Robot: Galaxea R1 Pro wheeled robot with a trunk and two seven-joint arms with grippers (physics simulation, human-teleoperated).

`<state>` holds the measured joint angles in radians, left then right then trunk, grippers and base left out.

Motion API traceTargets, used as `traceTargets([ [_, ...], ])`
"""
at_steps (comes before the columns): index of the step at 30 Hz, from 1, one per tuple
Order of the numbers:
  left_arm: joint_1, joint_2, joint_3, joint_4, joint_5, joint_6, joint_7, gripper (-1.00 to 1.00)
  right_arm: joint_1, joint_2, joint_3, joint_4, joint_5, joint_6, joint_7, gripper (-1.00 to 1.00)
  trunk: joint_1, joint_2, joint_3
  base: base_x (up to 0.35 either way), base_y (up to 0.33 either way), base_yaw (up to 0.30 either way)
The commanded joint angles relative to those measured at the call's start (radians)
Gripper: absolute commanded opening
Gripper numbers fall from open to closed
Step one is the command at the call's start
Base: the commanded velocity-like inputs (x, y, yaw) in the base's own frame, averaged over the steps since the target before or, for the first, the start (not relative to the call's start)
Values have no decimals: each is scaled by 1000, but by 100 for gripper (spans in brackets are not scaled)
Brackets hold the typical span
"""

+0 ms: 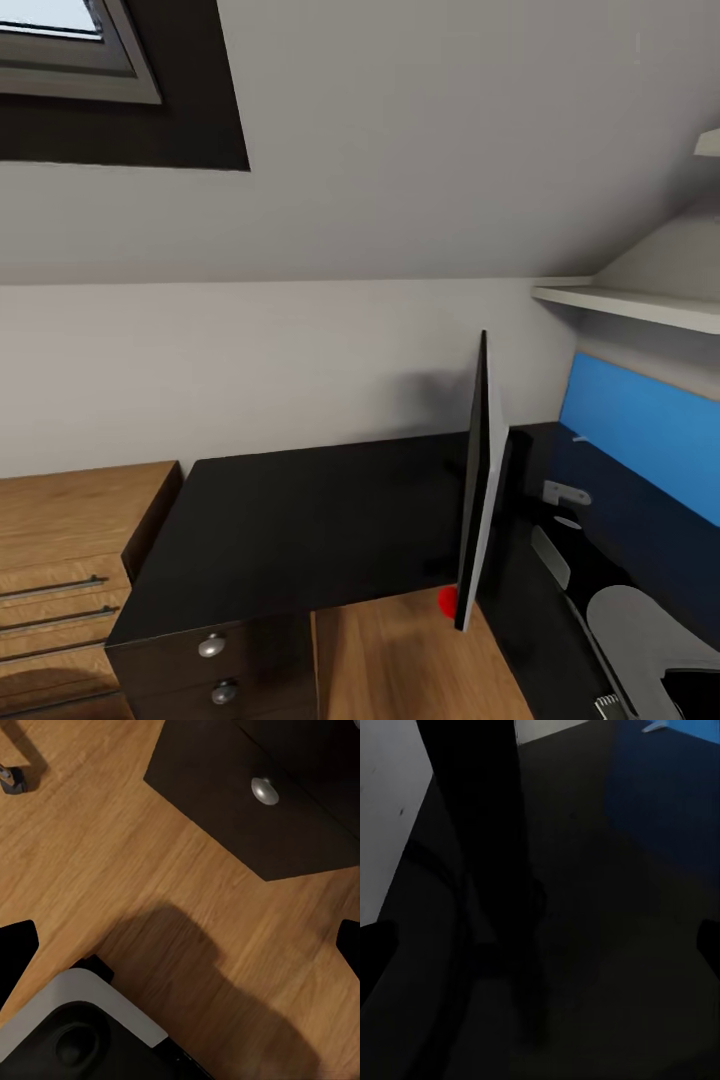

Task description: In the bedroom, organize the workspace by keeping the computer under the desk, ensuring the monitor is on the desk, placing the keyboard on the desk next to the monitor, placing the mouse on the desk next to the keyboard, moving the folder from the swivel chair onto the desk next to the mouse, stacking the notebook on top of the folder with the pen on top of the notebook, and positioning the swivel chair next to the desk.

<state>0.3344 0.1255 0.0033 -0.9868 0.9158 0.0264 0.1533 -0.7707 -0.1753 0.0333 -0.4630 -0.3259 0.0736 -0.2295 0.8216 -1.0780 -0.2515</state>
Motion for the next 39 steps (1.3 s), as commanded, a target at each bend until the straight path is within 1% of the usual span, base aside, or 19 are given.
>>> traceTargets([
  [1, 0, 0, 0, -3, 8, 3, 5, 100, 0, 0, 4, -2, -4, 6, -6, 100, 0, -1, -1, 0, 0, -120],
  [10, 0, 2, -1, -3, 8, 3, 5, 100, 1, 4, 4, -3, -4, 8, -6, 100, 0, -1, -1, 0, 0, -211],
  [19, 1, 3, -2, -3, 7, 1, 5, 100, 3, 8, 7, -9, -4, 7, -7, 100, 0, -1, -1, 8, 0, -22],
  [22, 1, 2, -2, -3, 5, -1, 6, 100, 3, 9, 8, -10, -4, 7, -8, 100, 0, -1, -1, 150, 0, -5],
  [23, 1, 0, -2, -3, -1, -3, 6, 100, 4, 9, 8, -11, -4, 6, -8, 100, 0, -1, -1, 272, 0, -2],
  [30, 1, -1, -2, -3, -5, -3, 6, 100, 4, 9, 10, -12, -4, 6, -8, 100, 0, -1, -1, 233, 0, -1],
  [39, 1, -1, -2, -3, -6, -3, 6, 100, 4, 8, 11, -11, -4, 20, -6, 100, 0, -1, -1, 40, 0, 0],
])
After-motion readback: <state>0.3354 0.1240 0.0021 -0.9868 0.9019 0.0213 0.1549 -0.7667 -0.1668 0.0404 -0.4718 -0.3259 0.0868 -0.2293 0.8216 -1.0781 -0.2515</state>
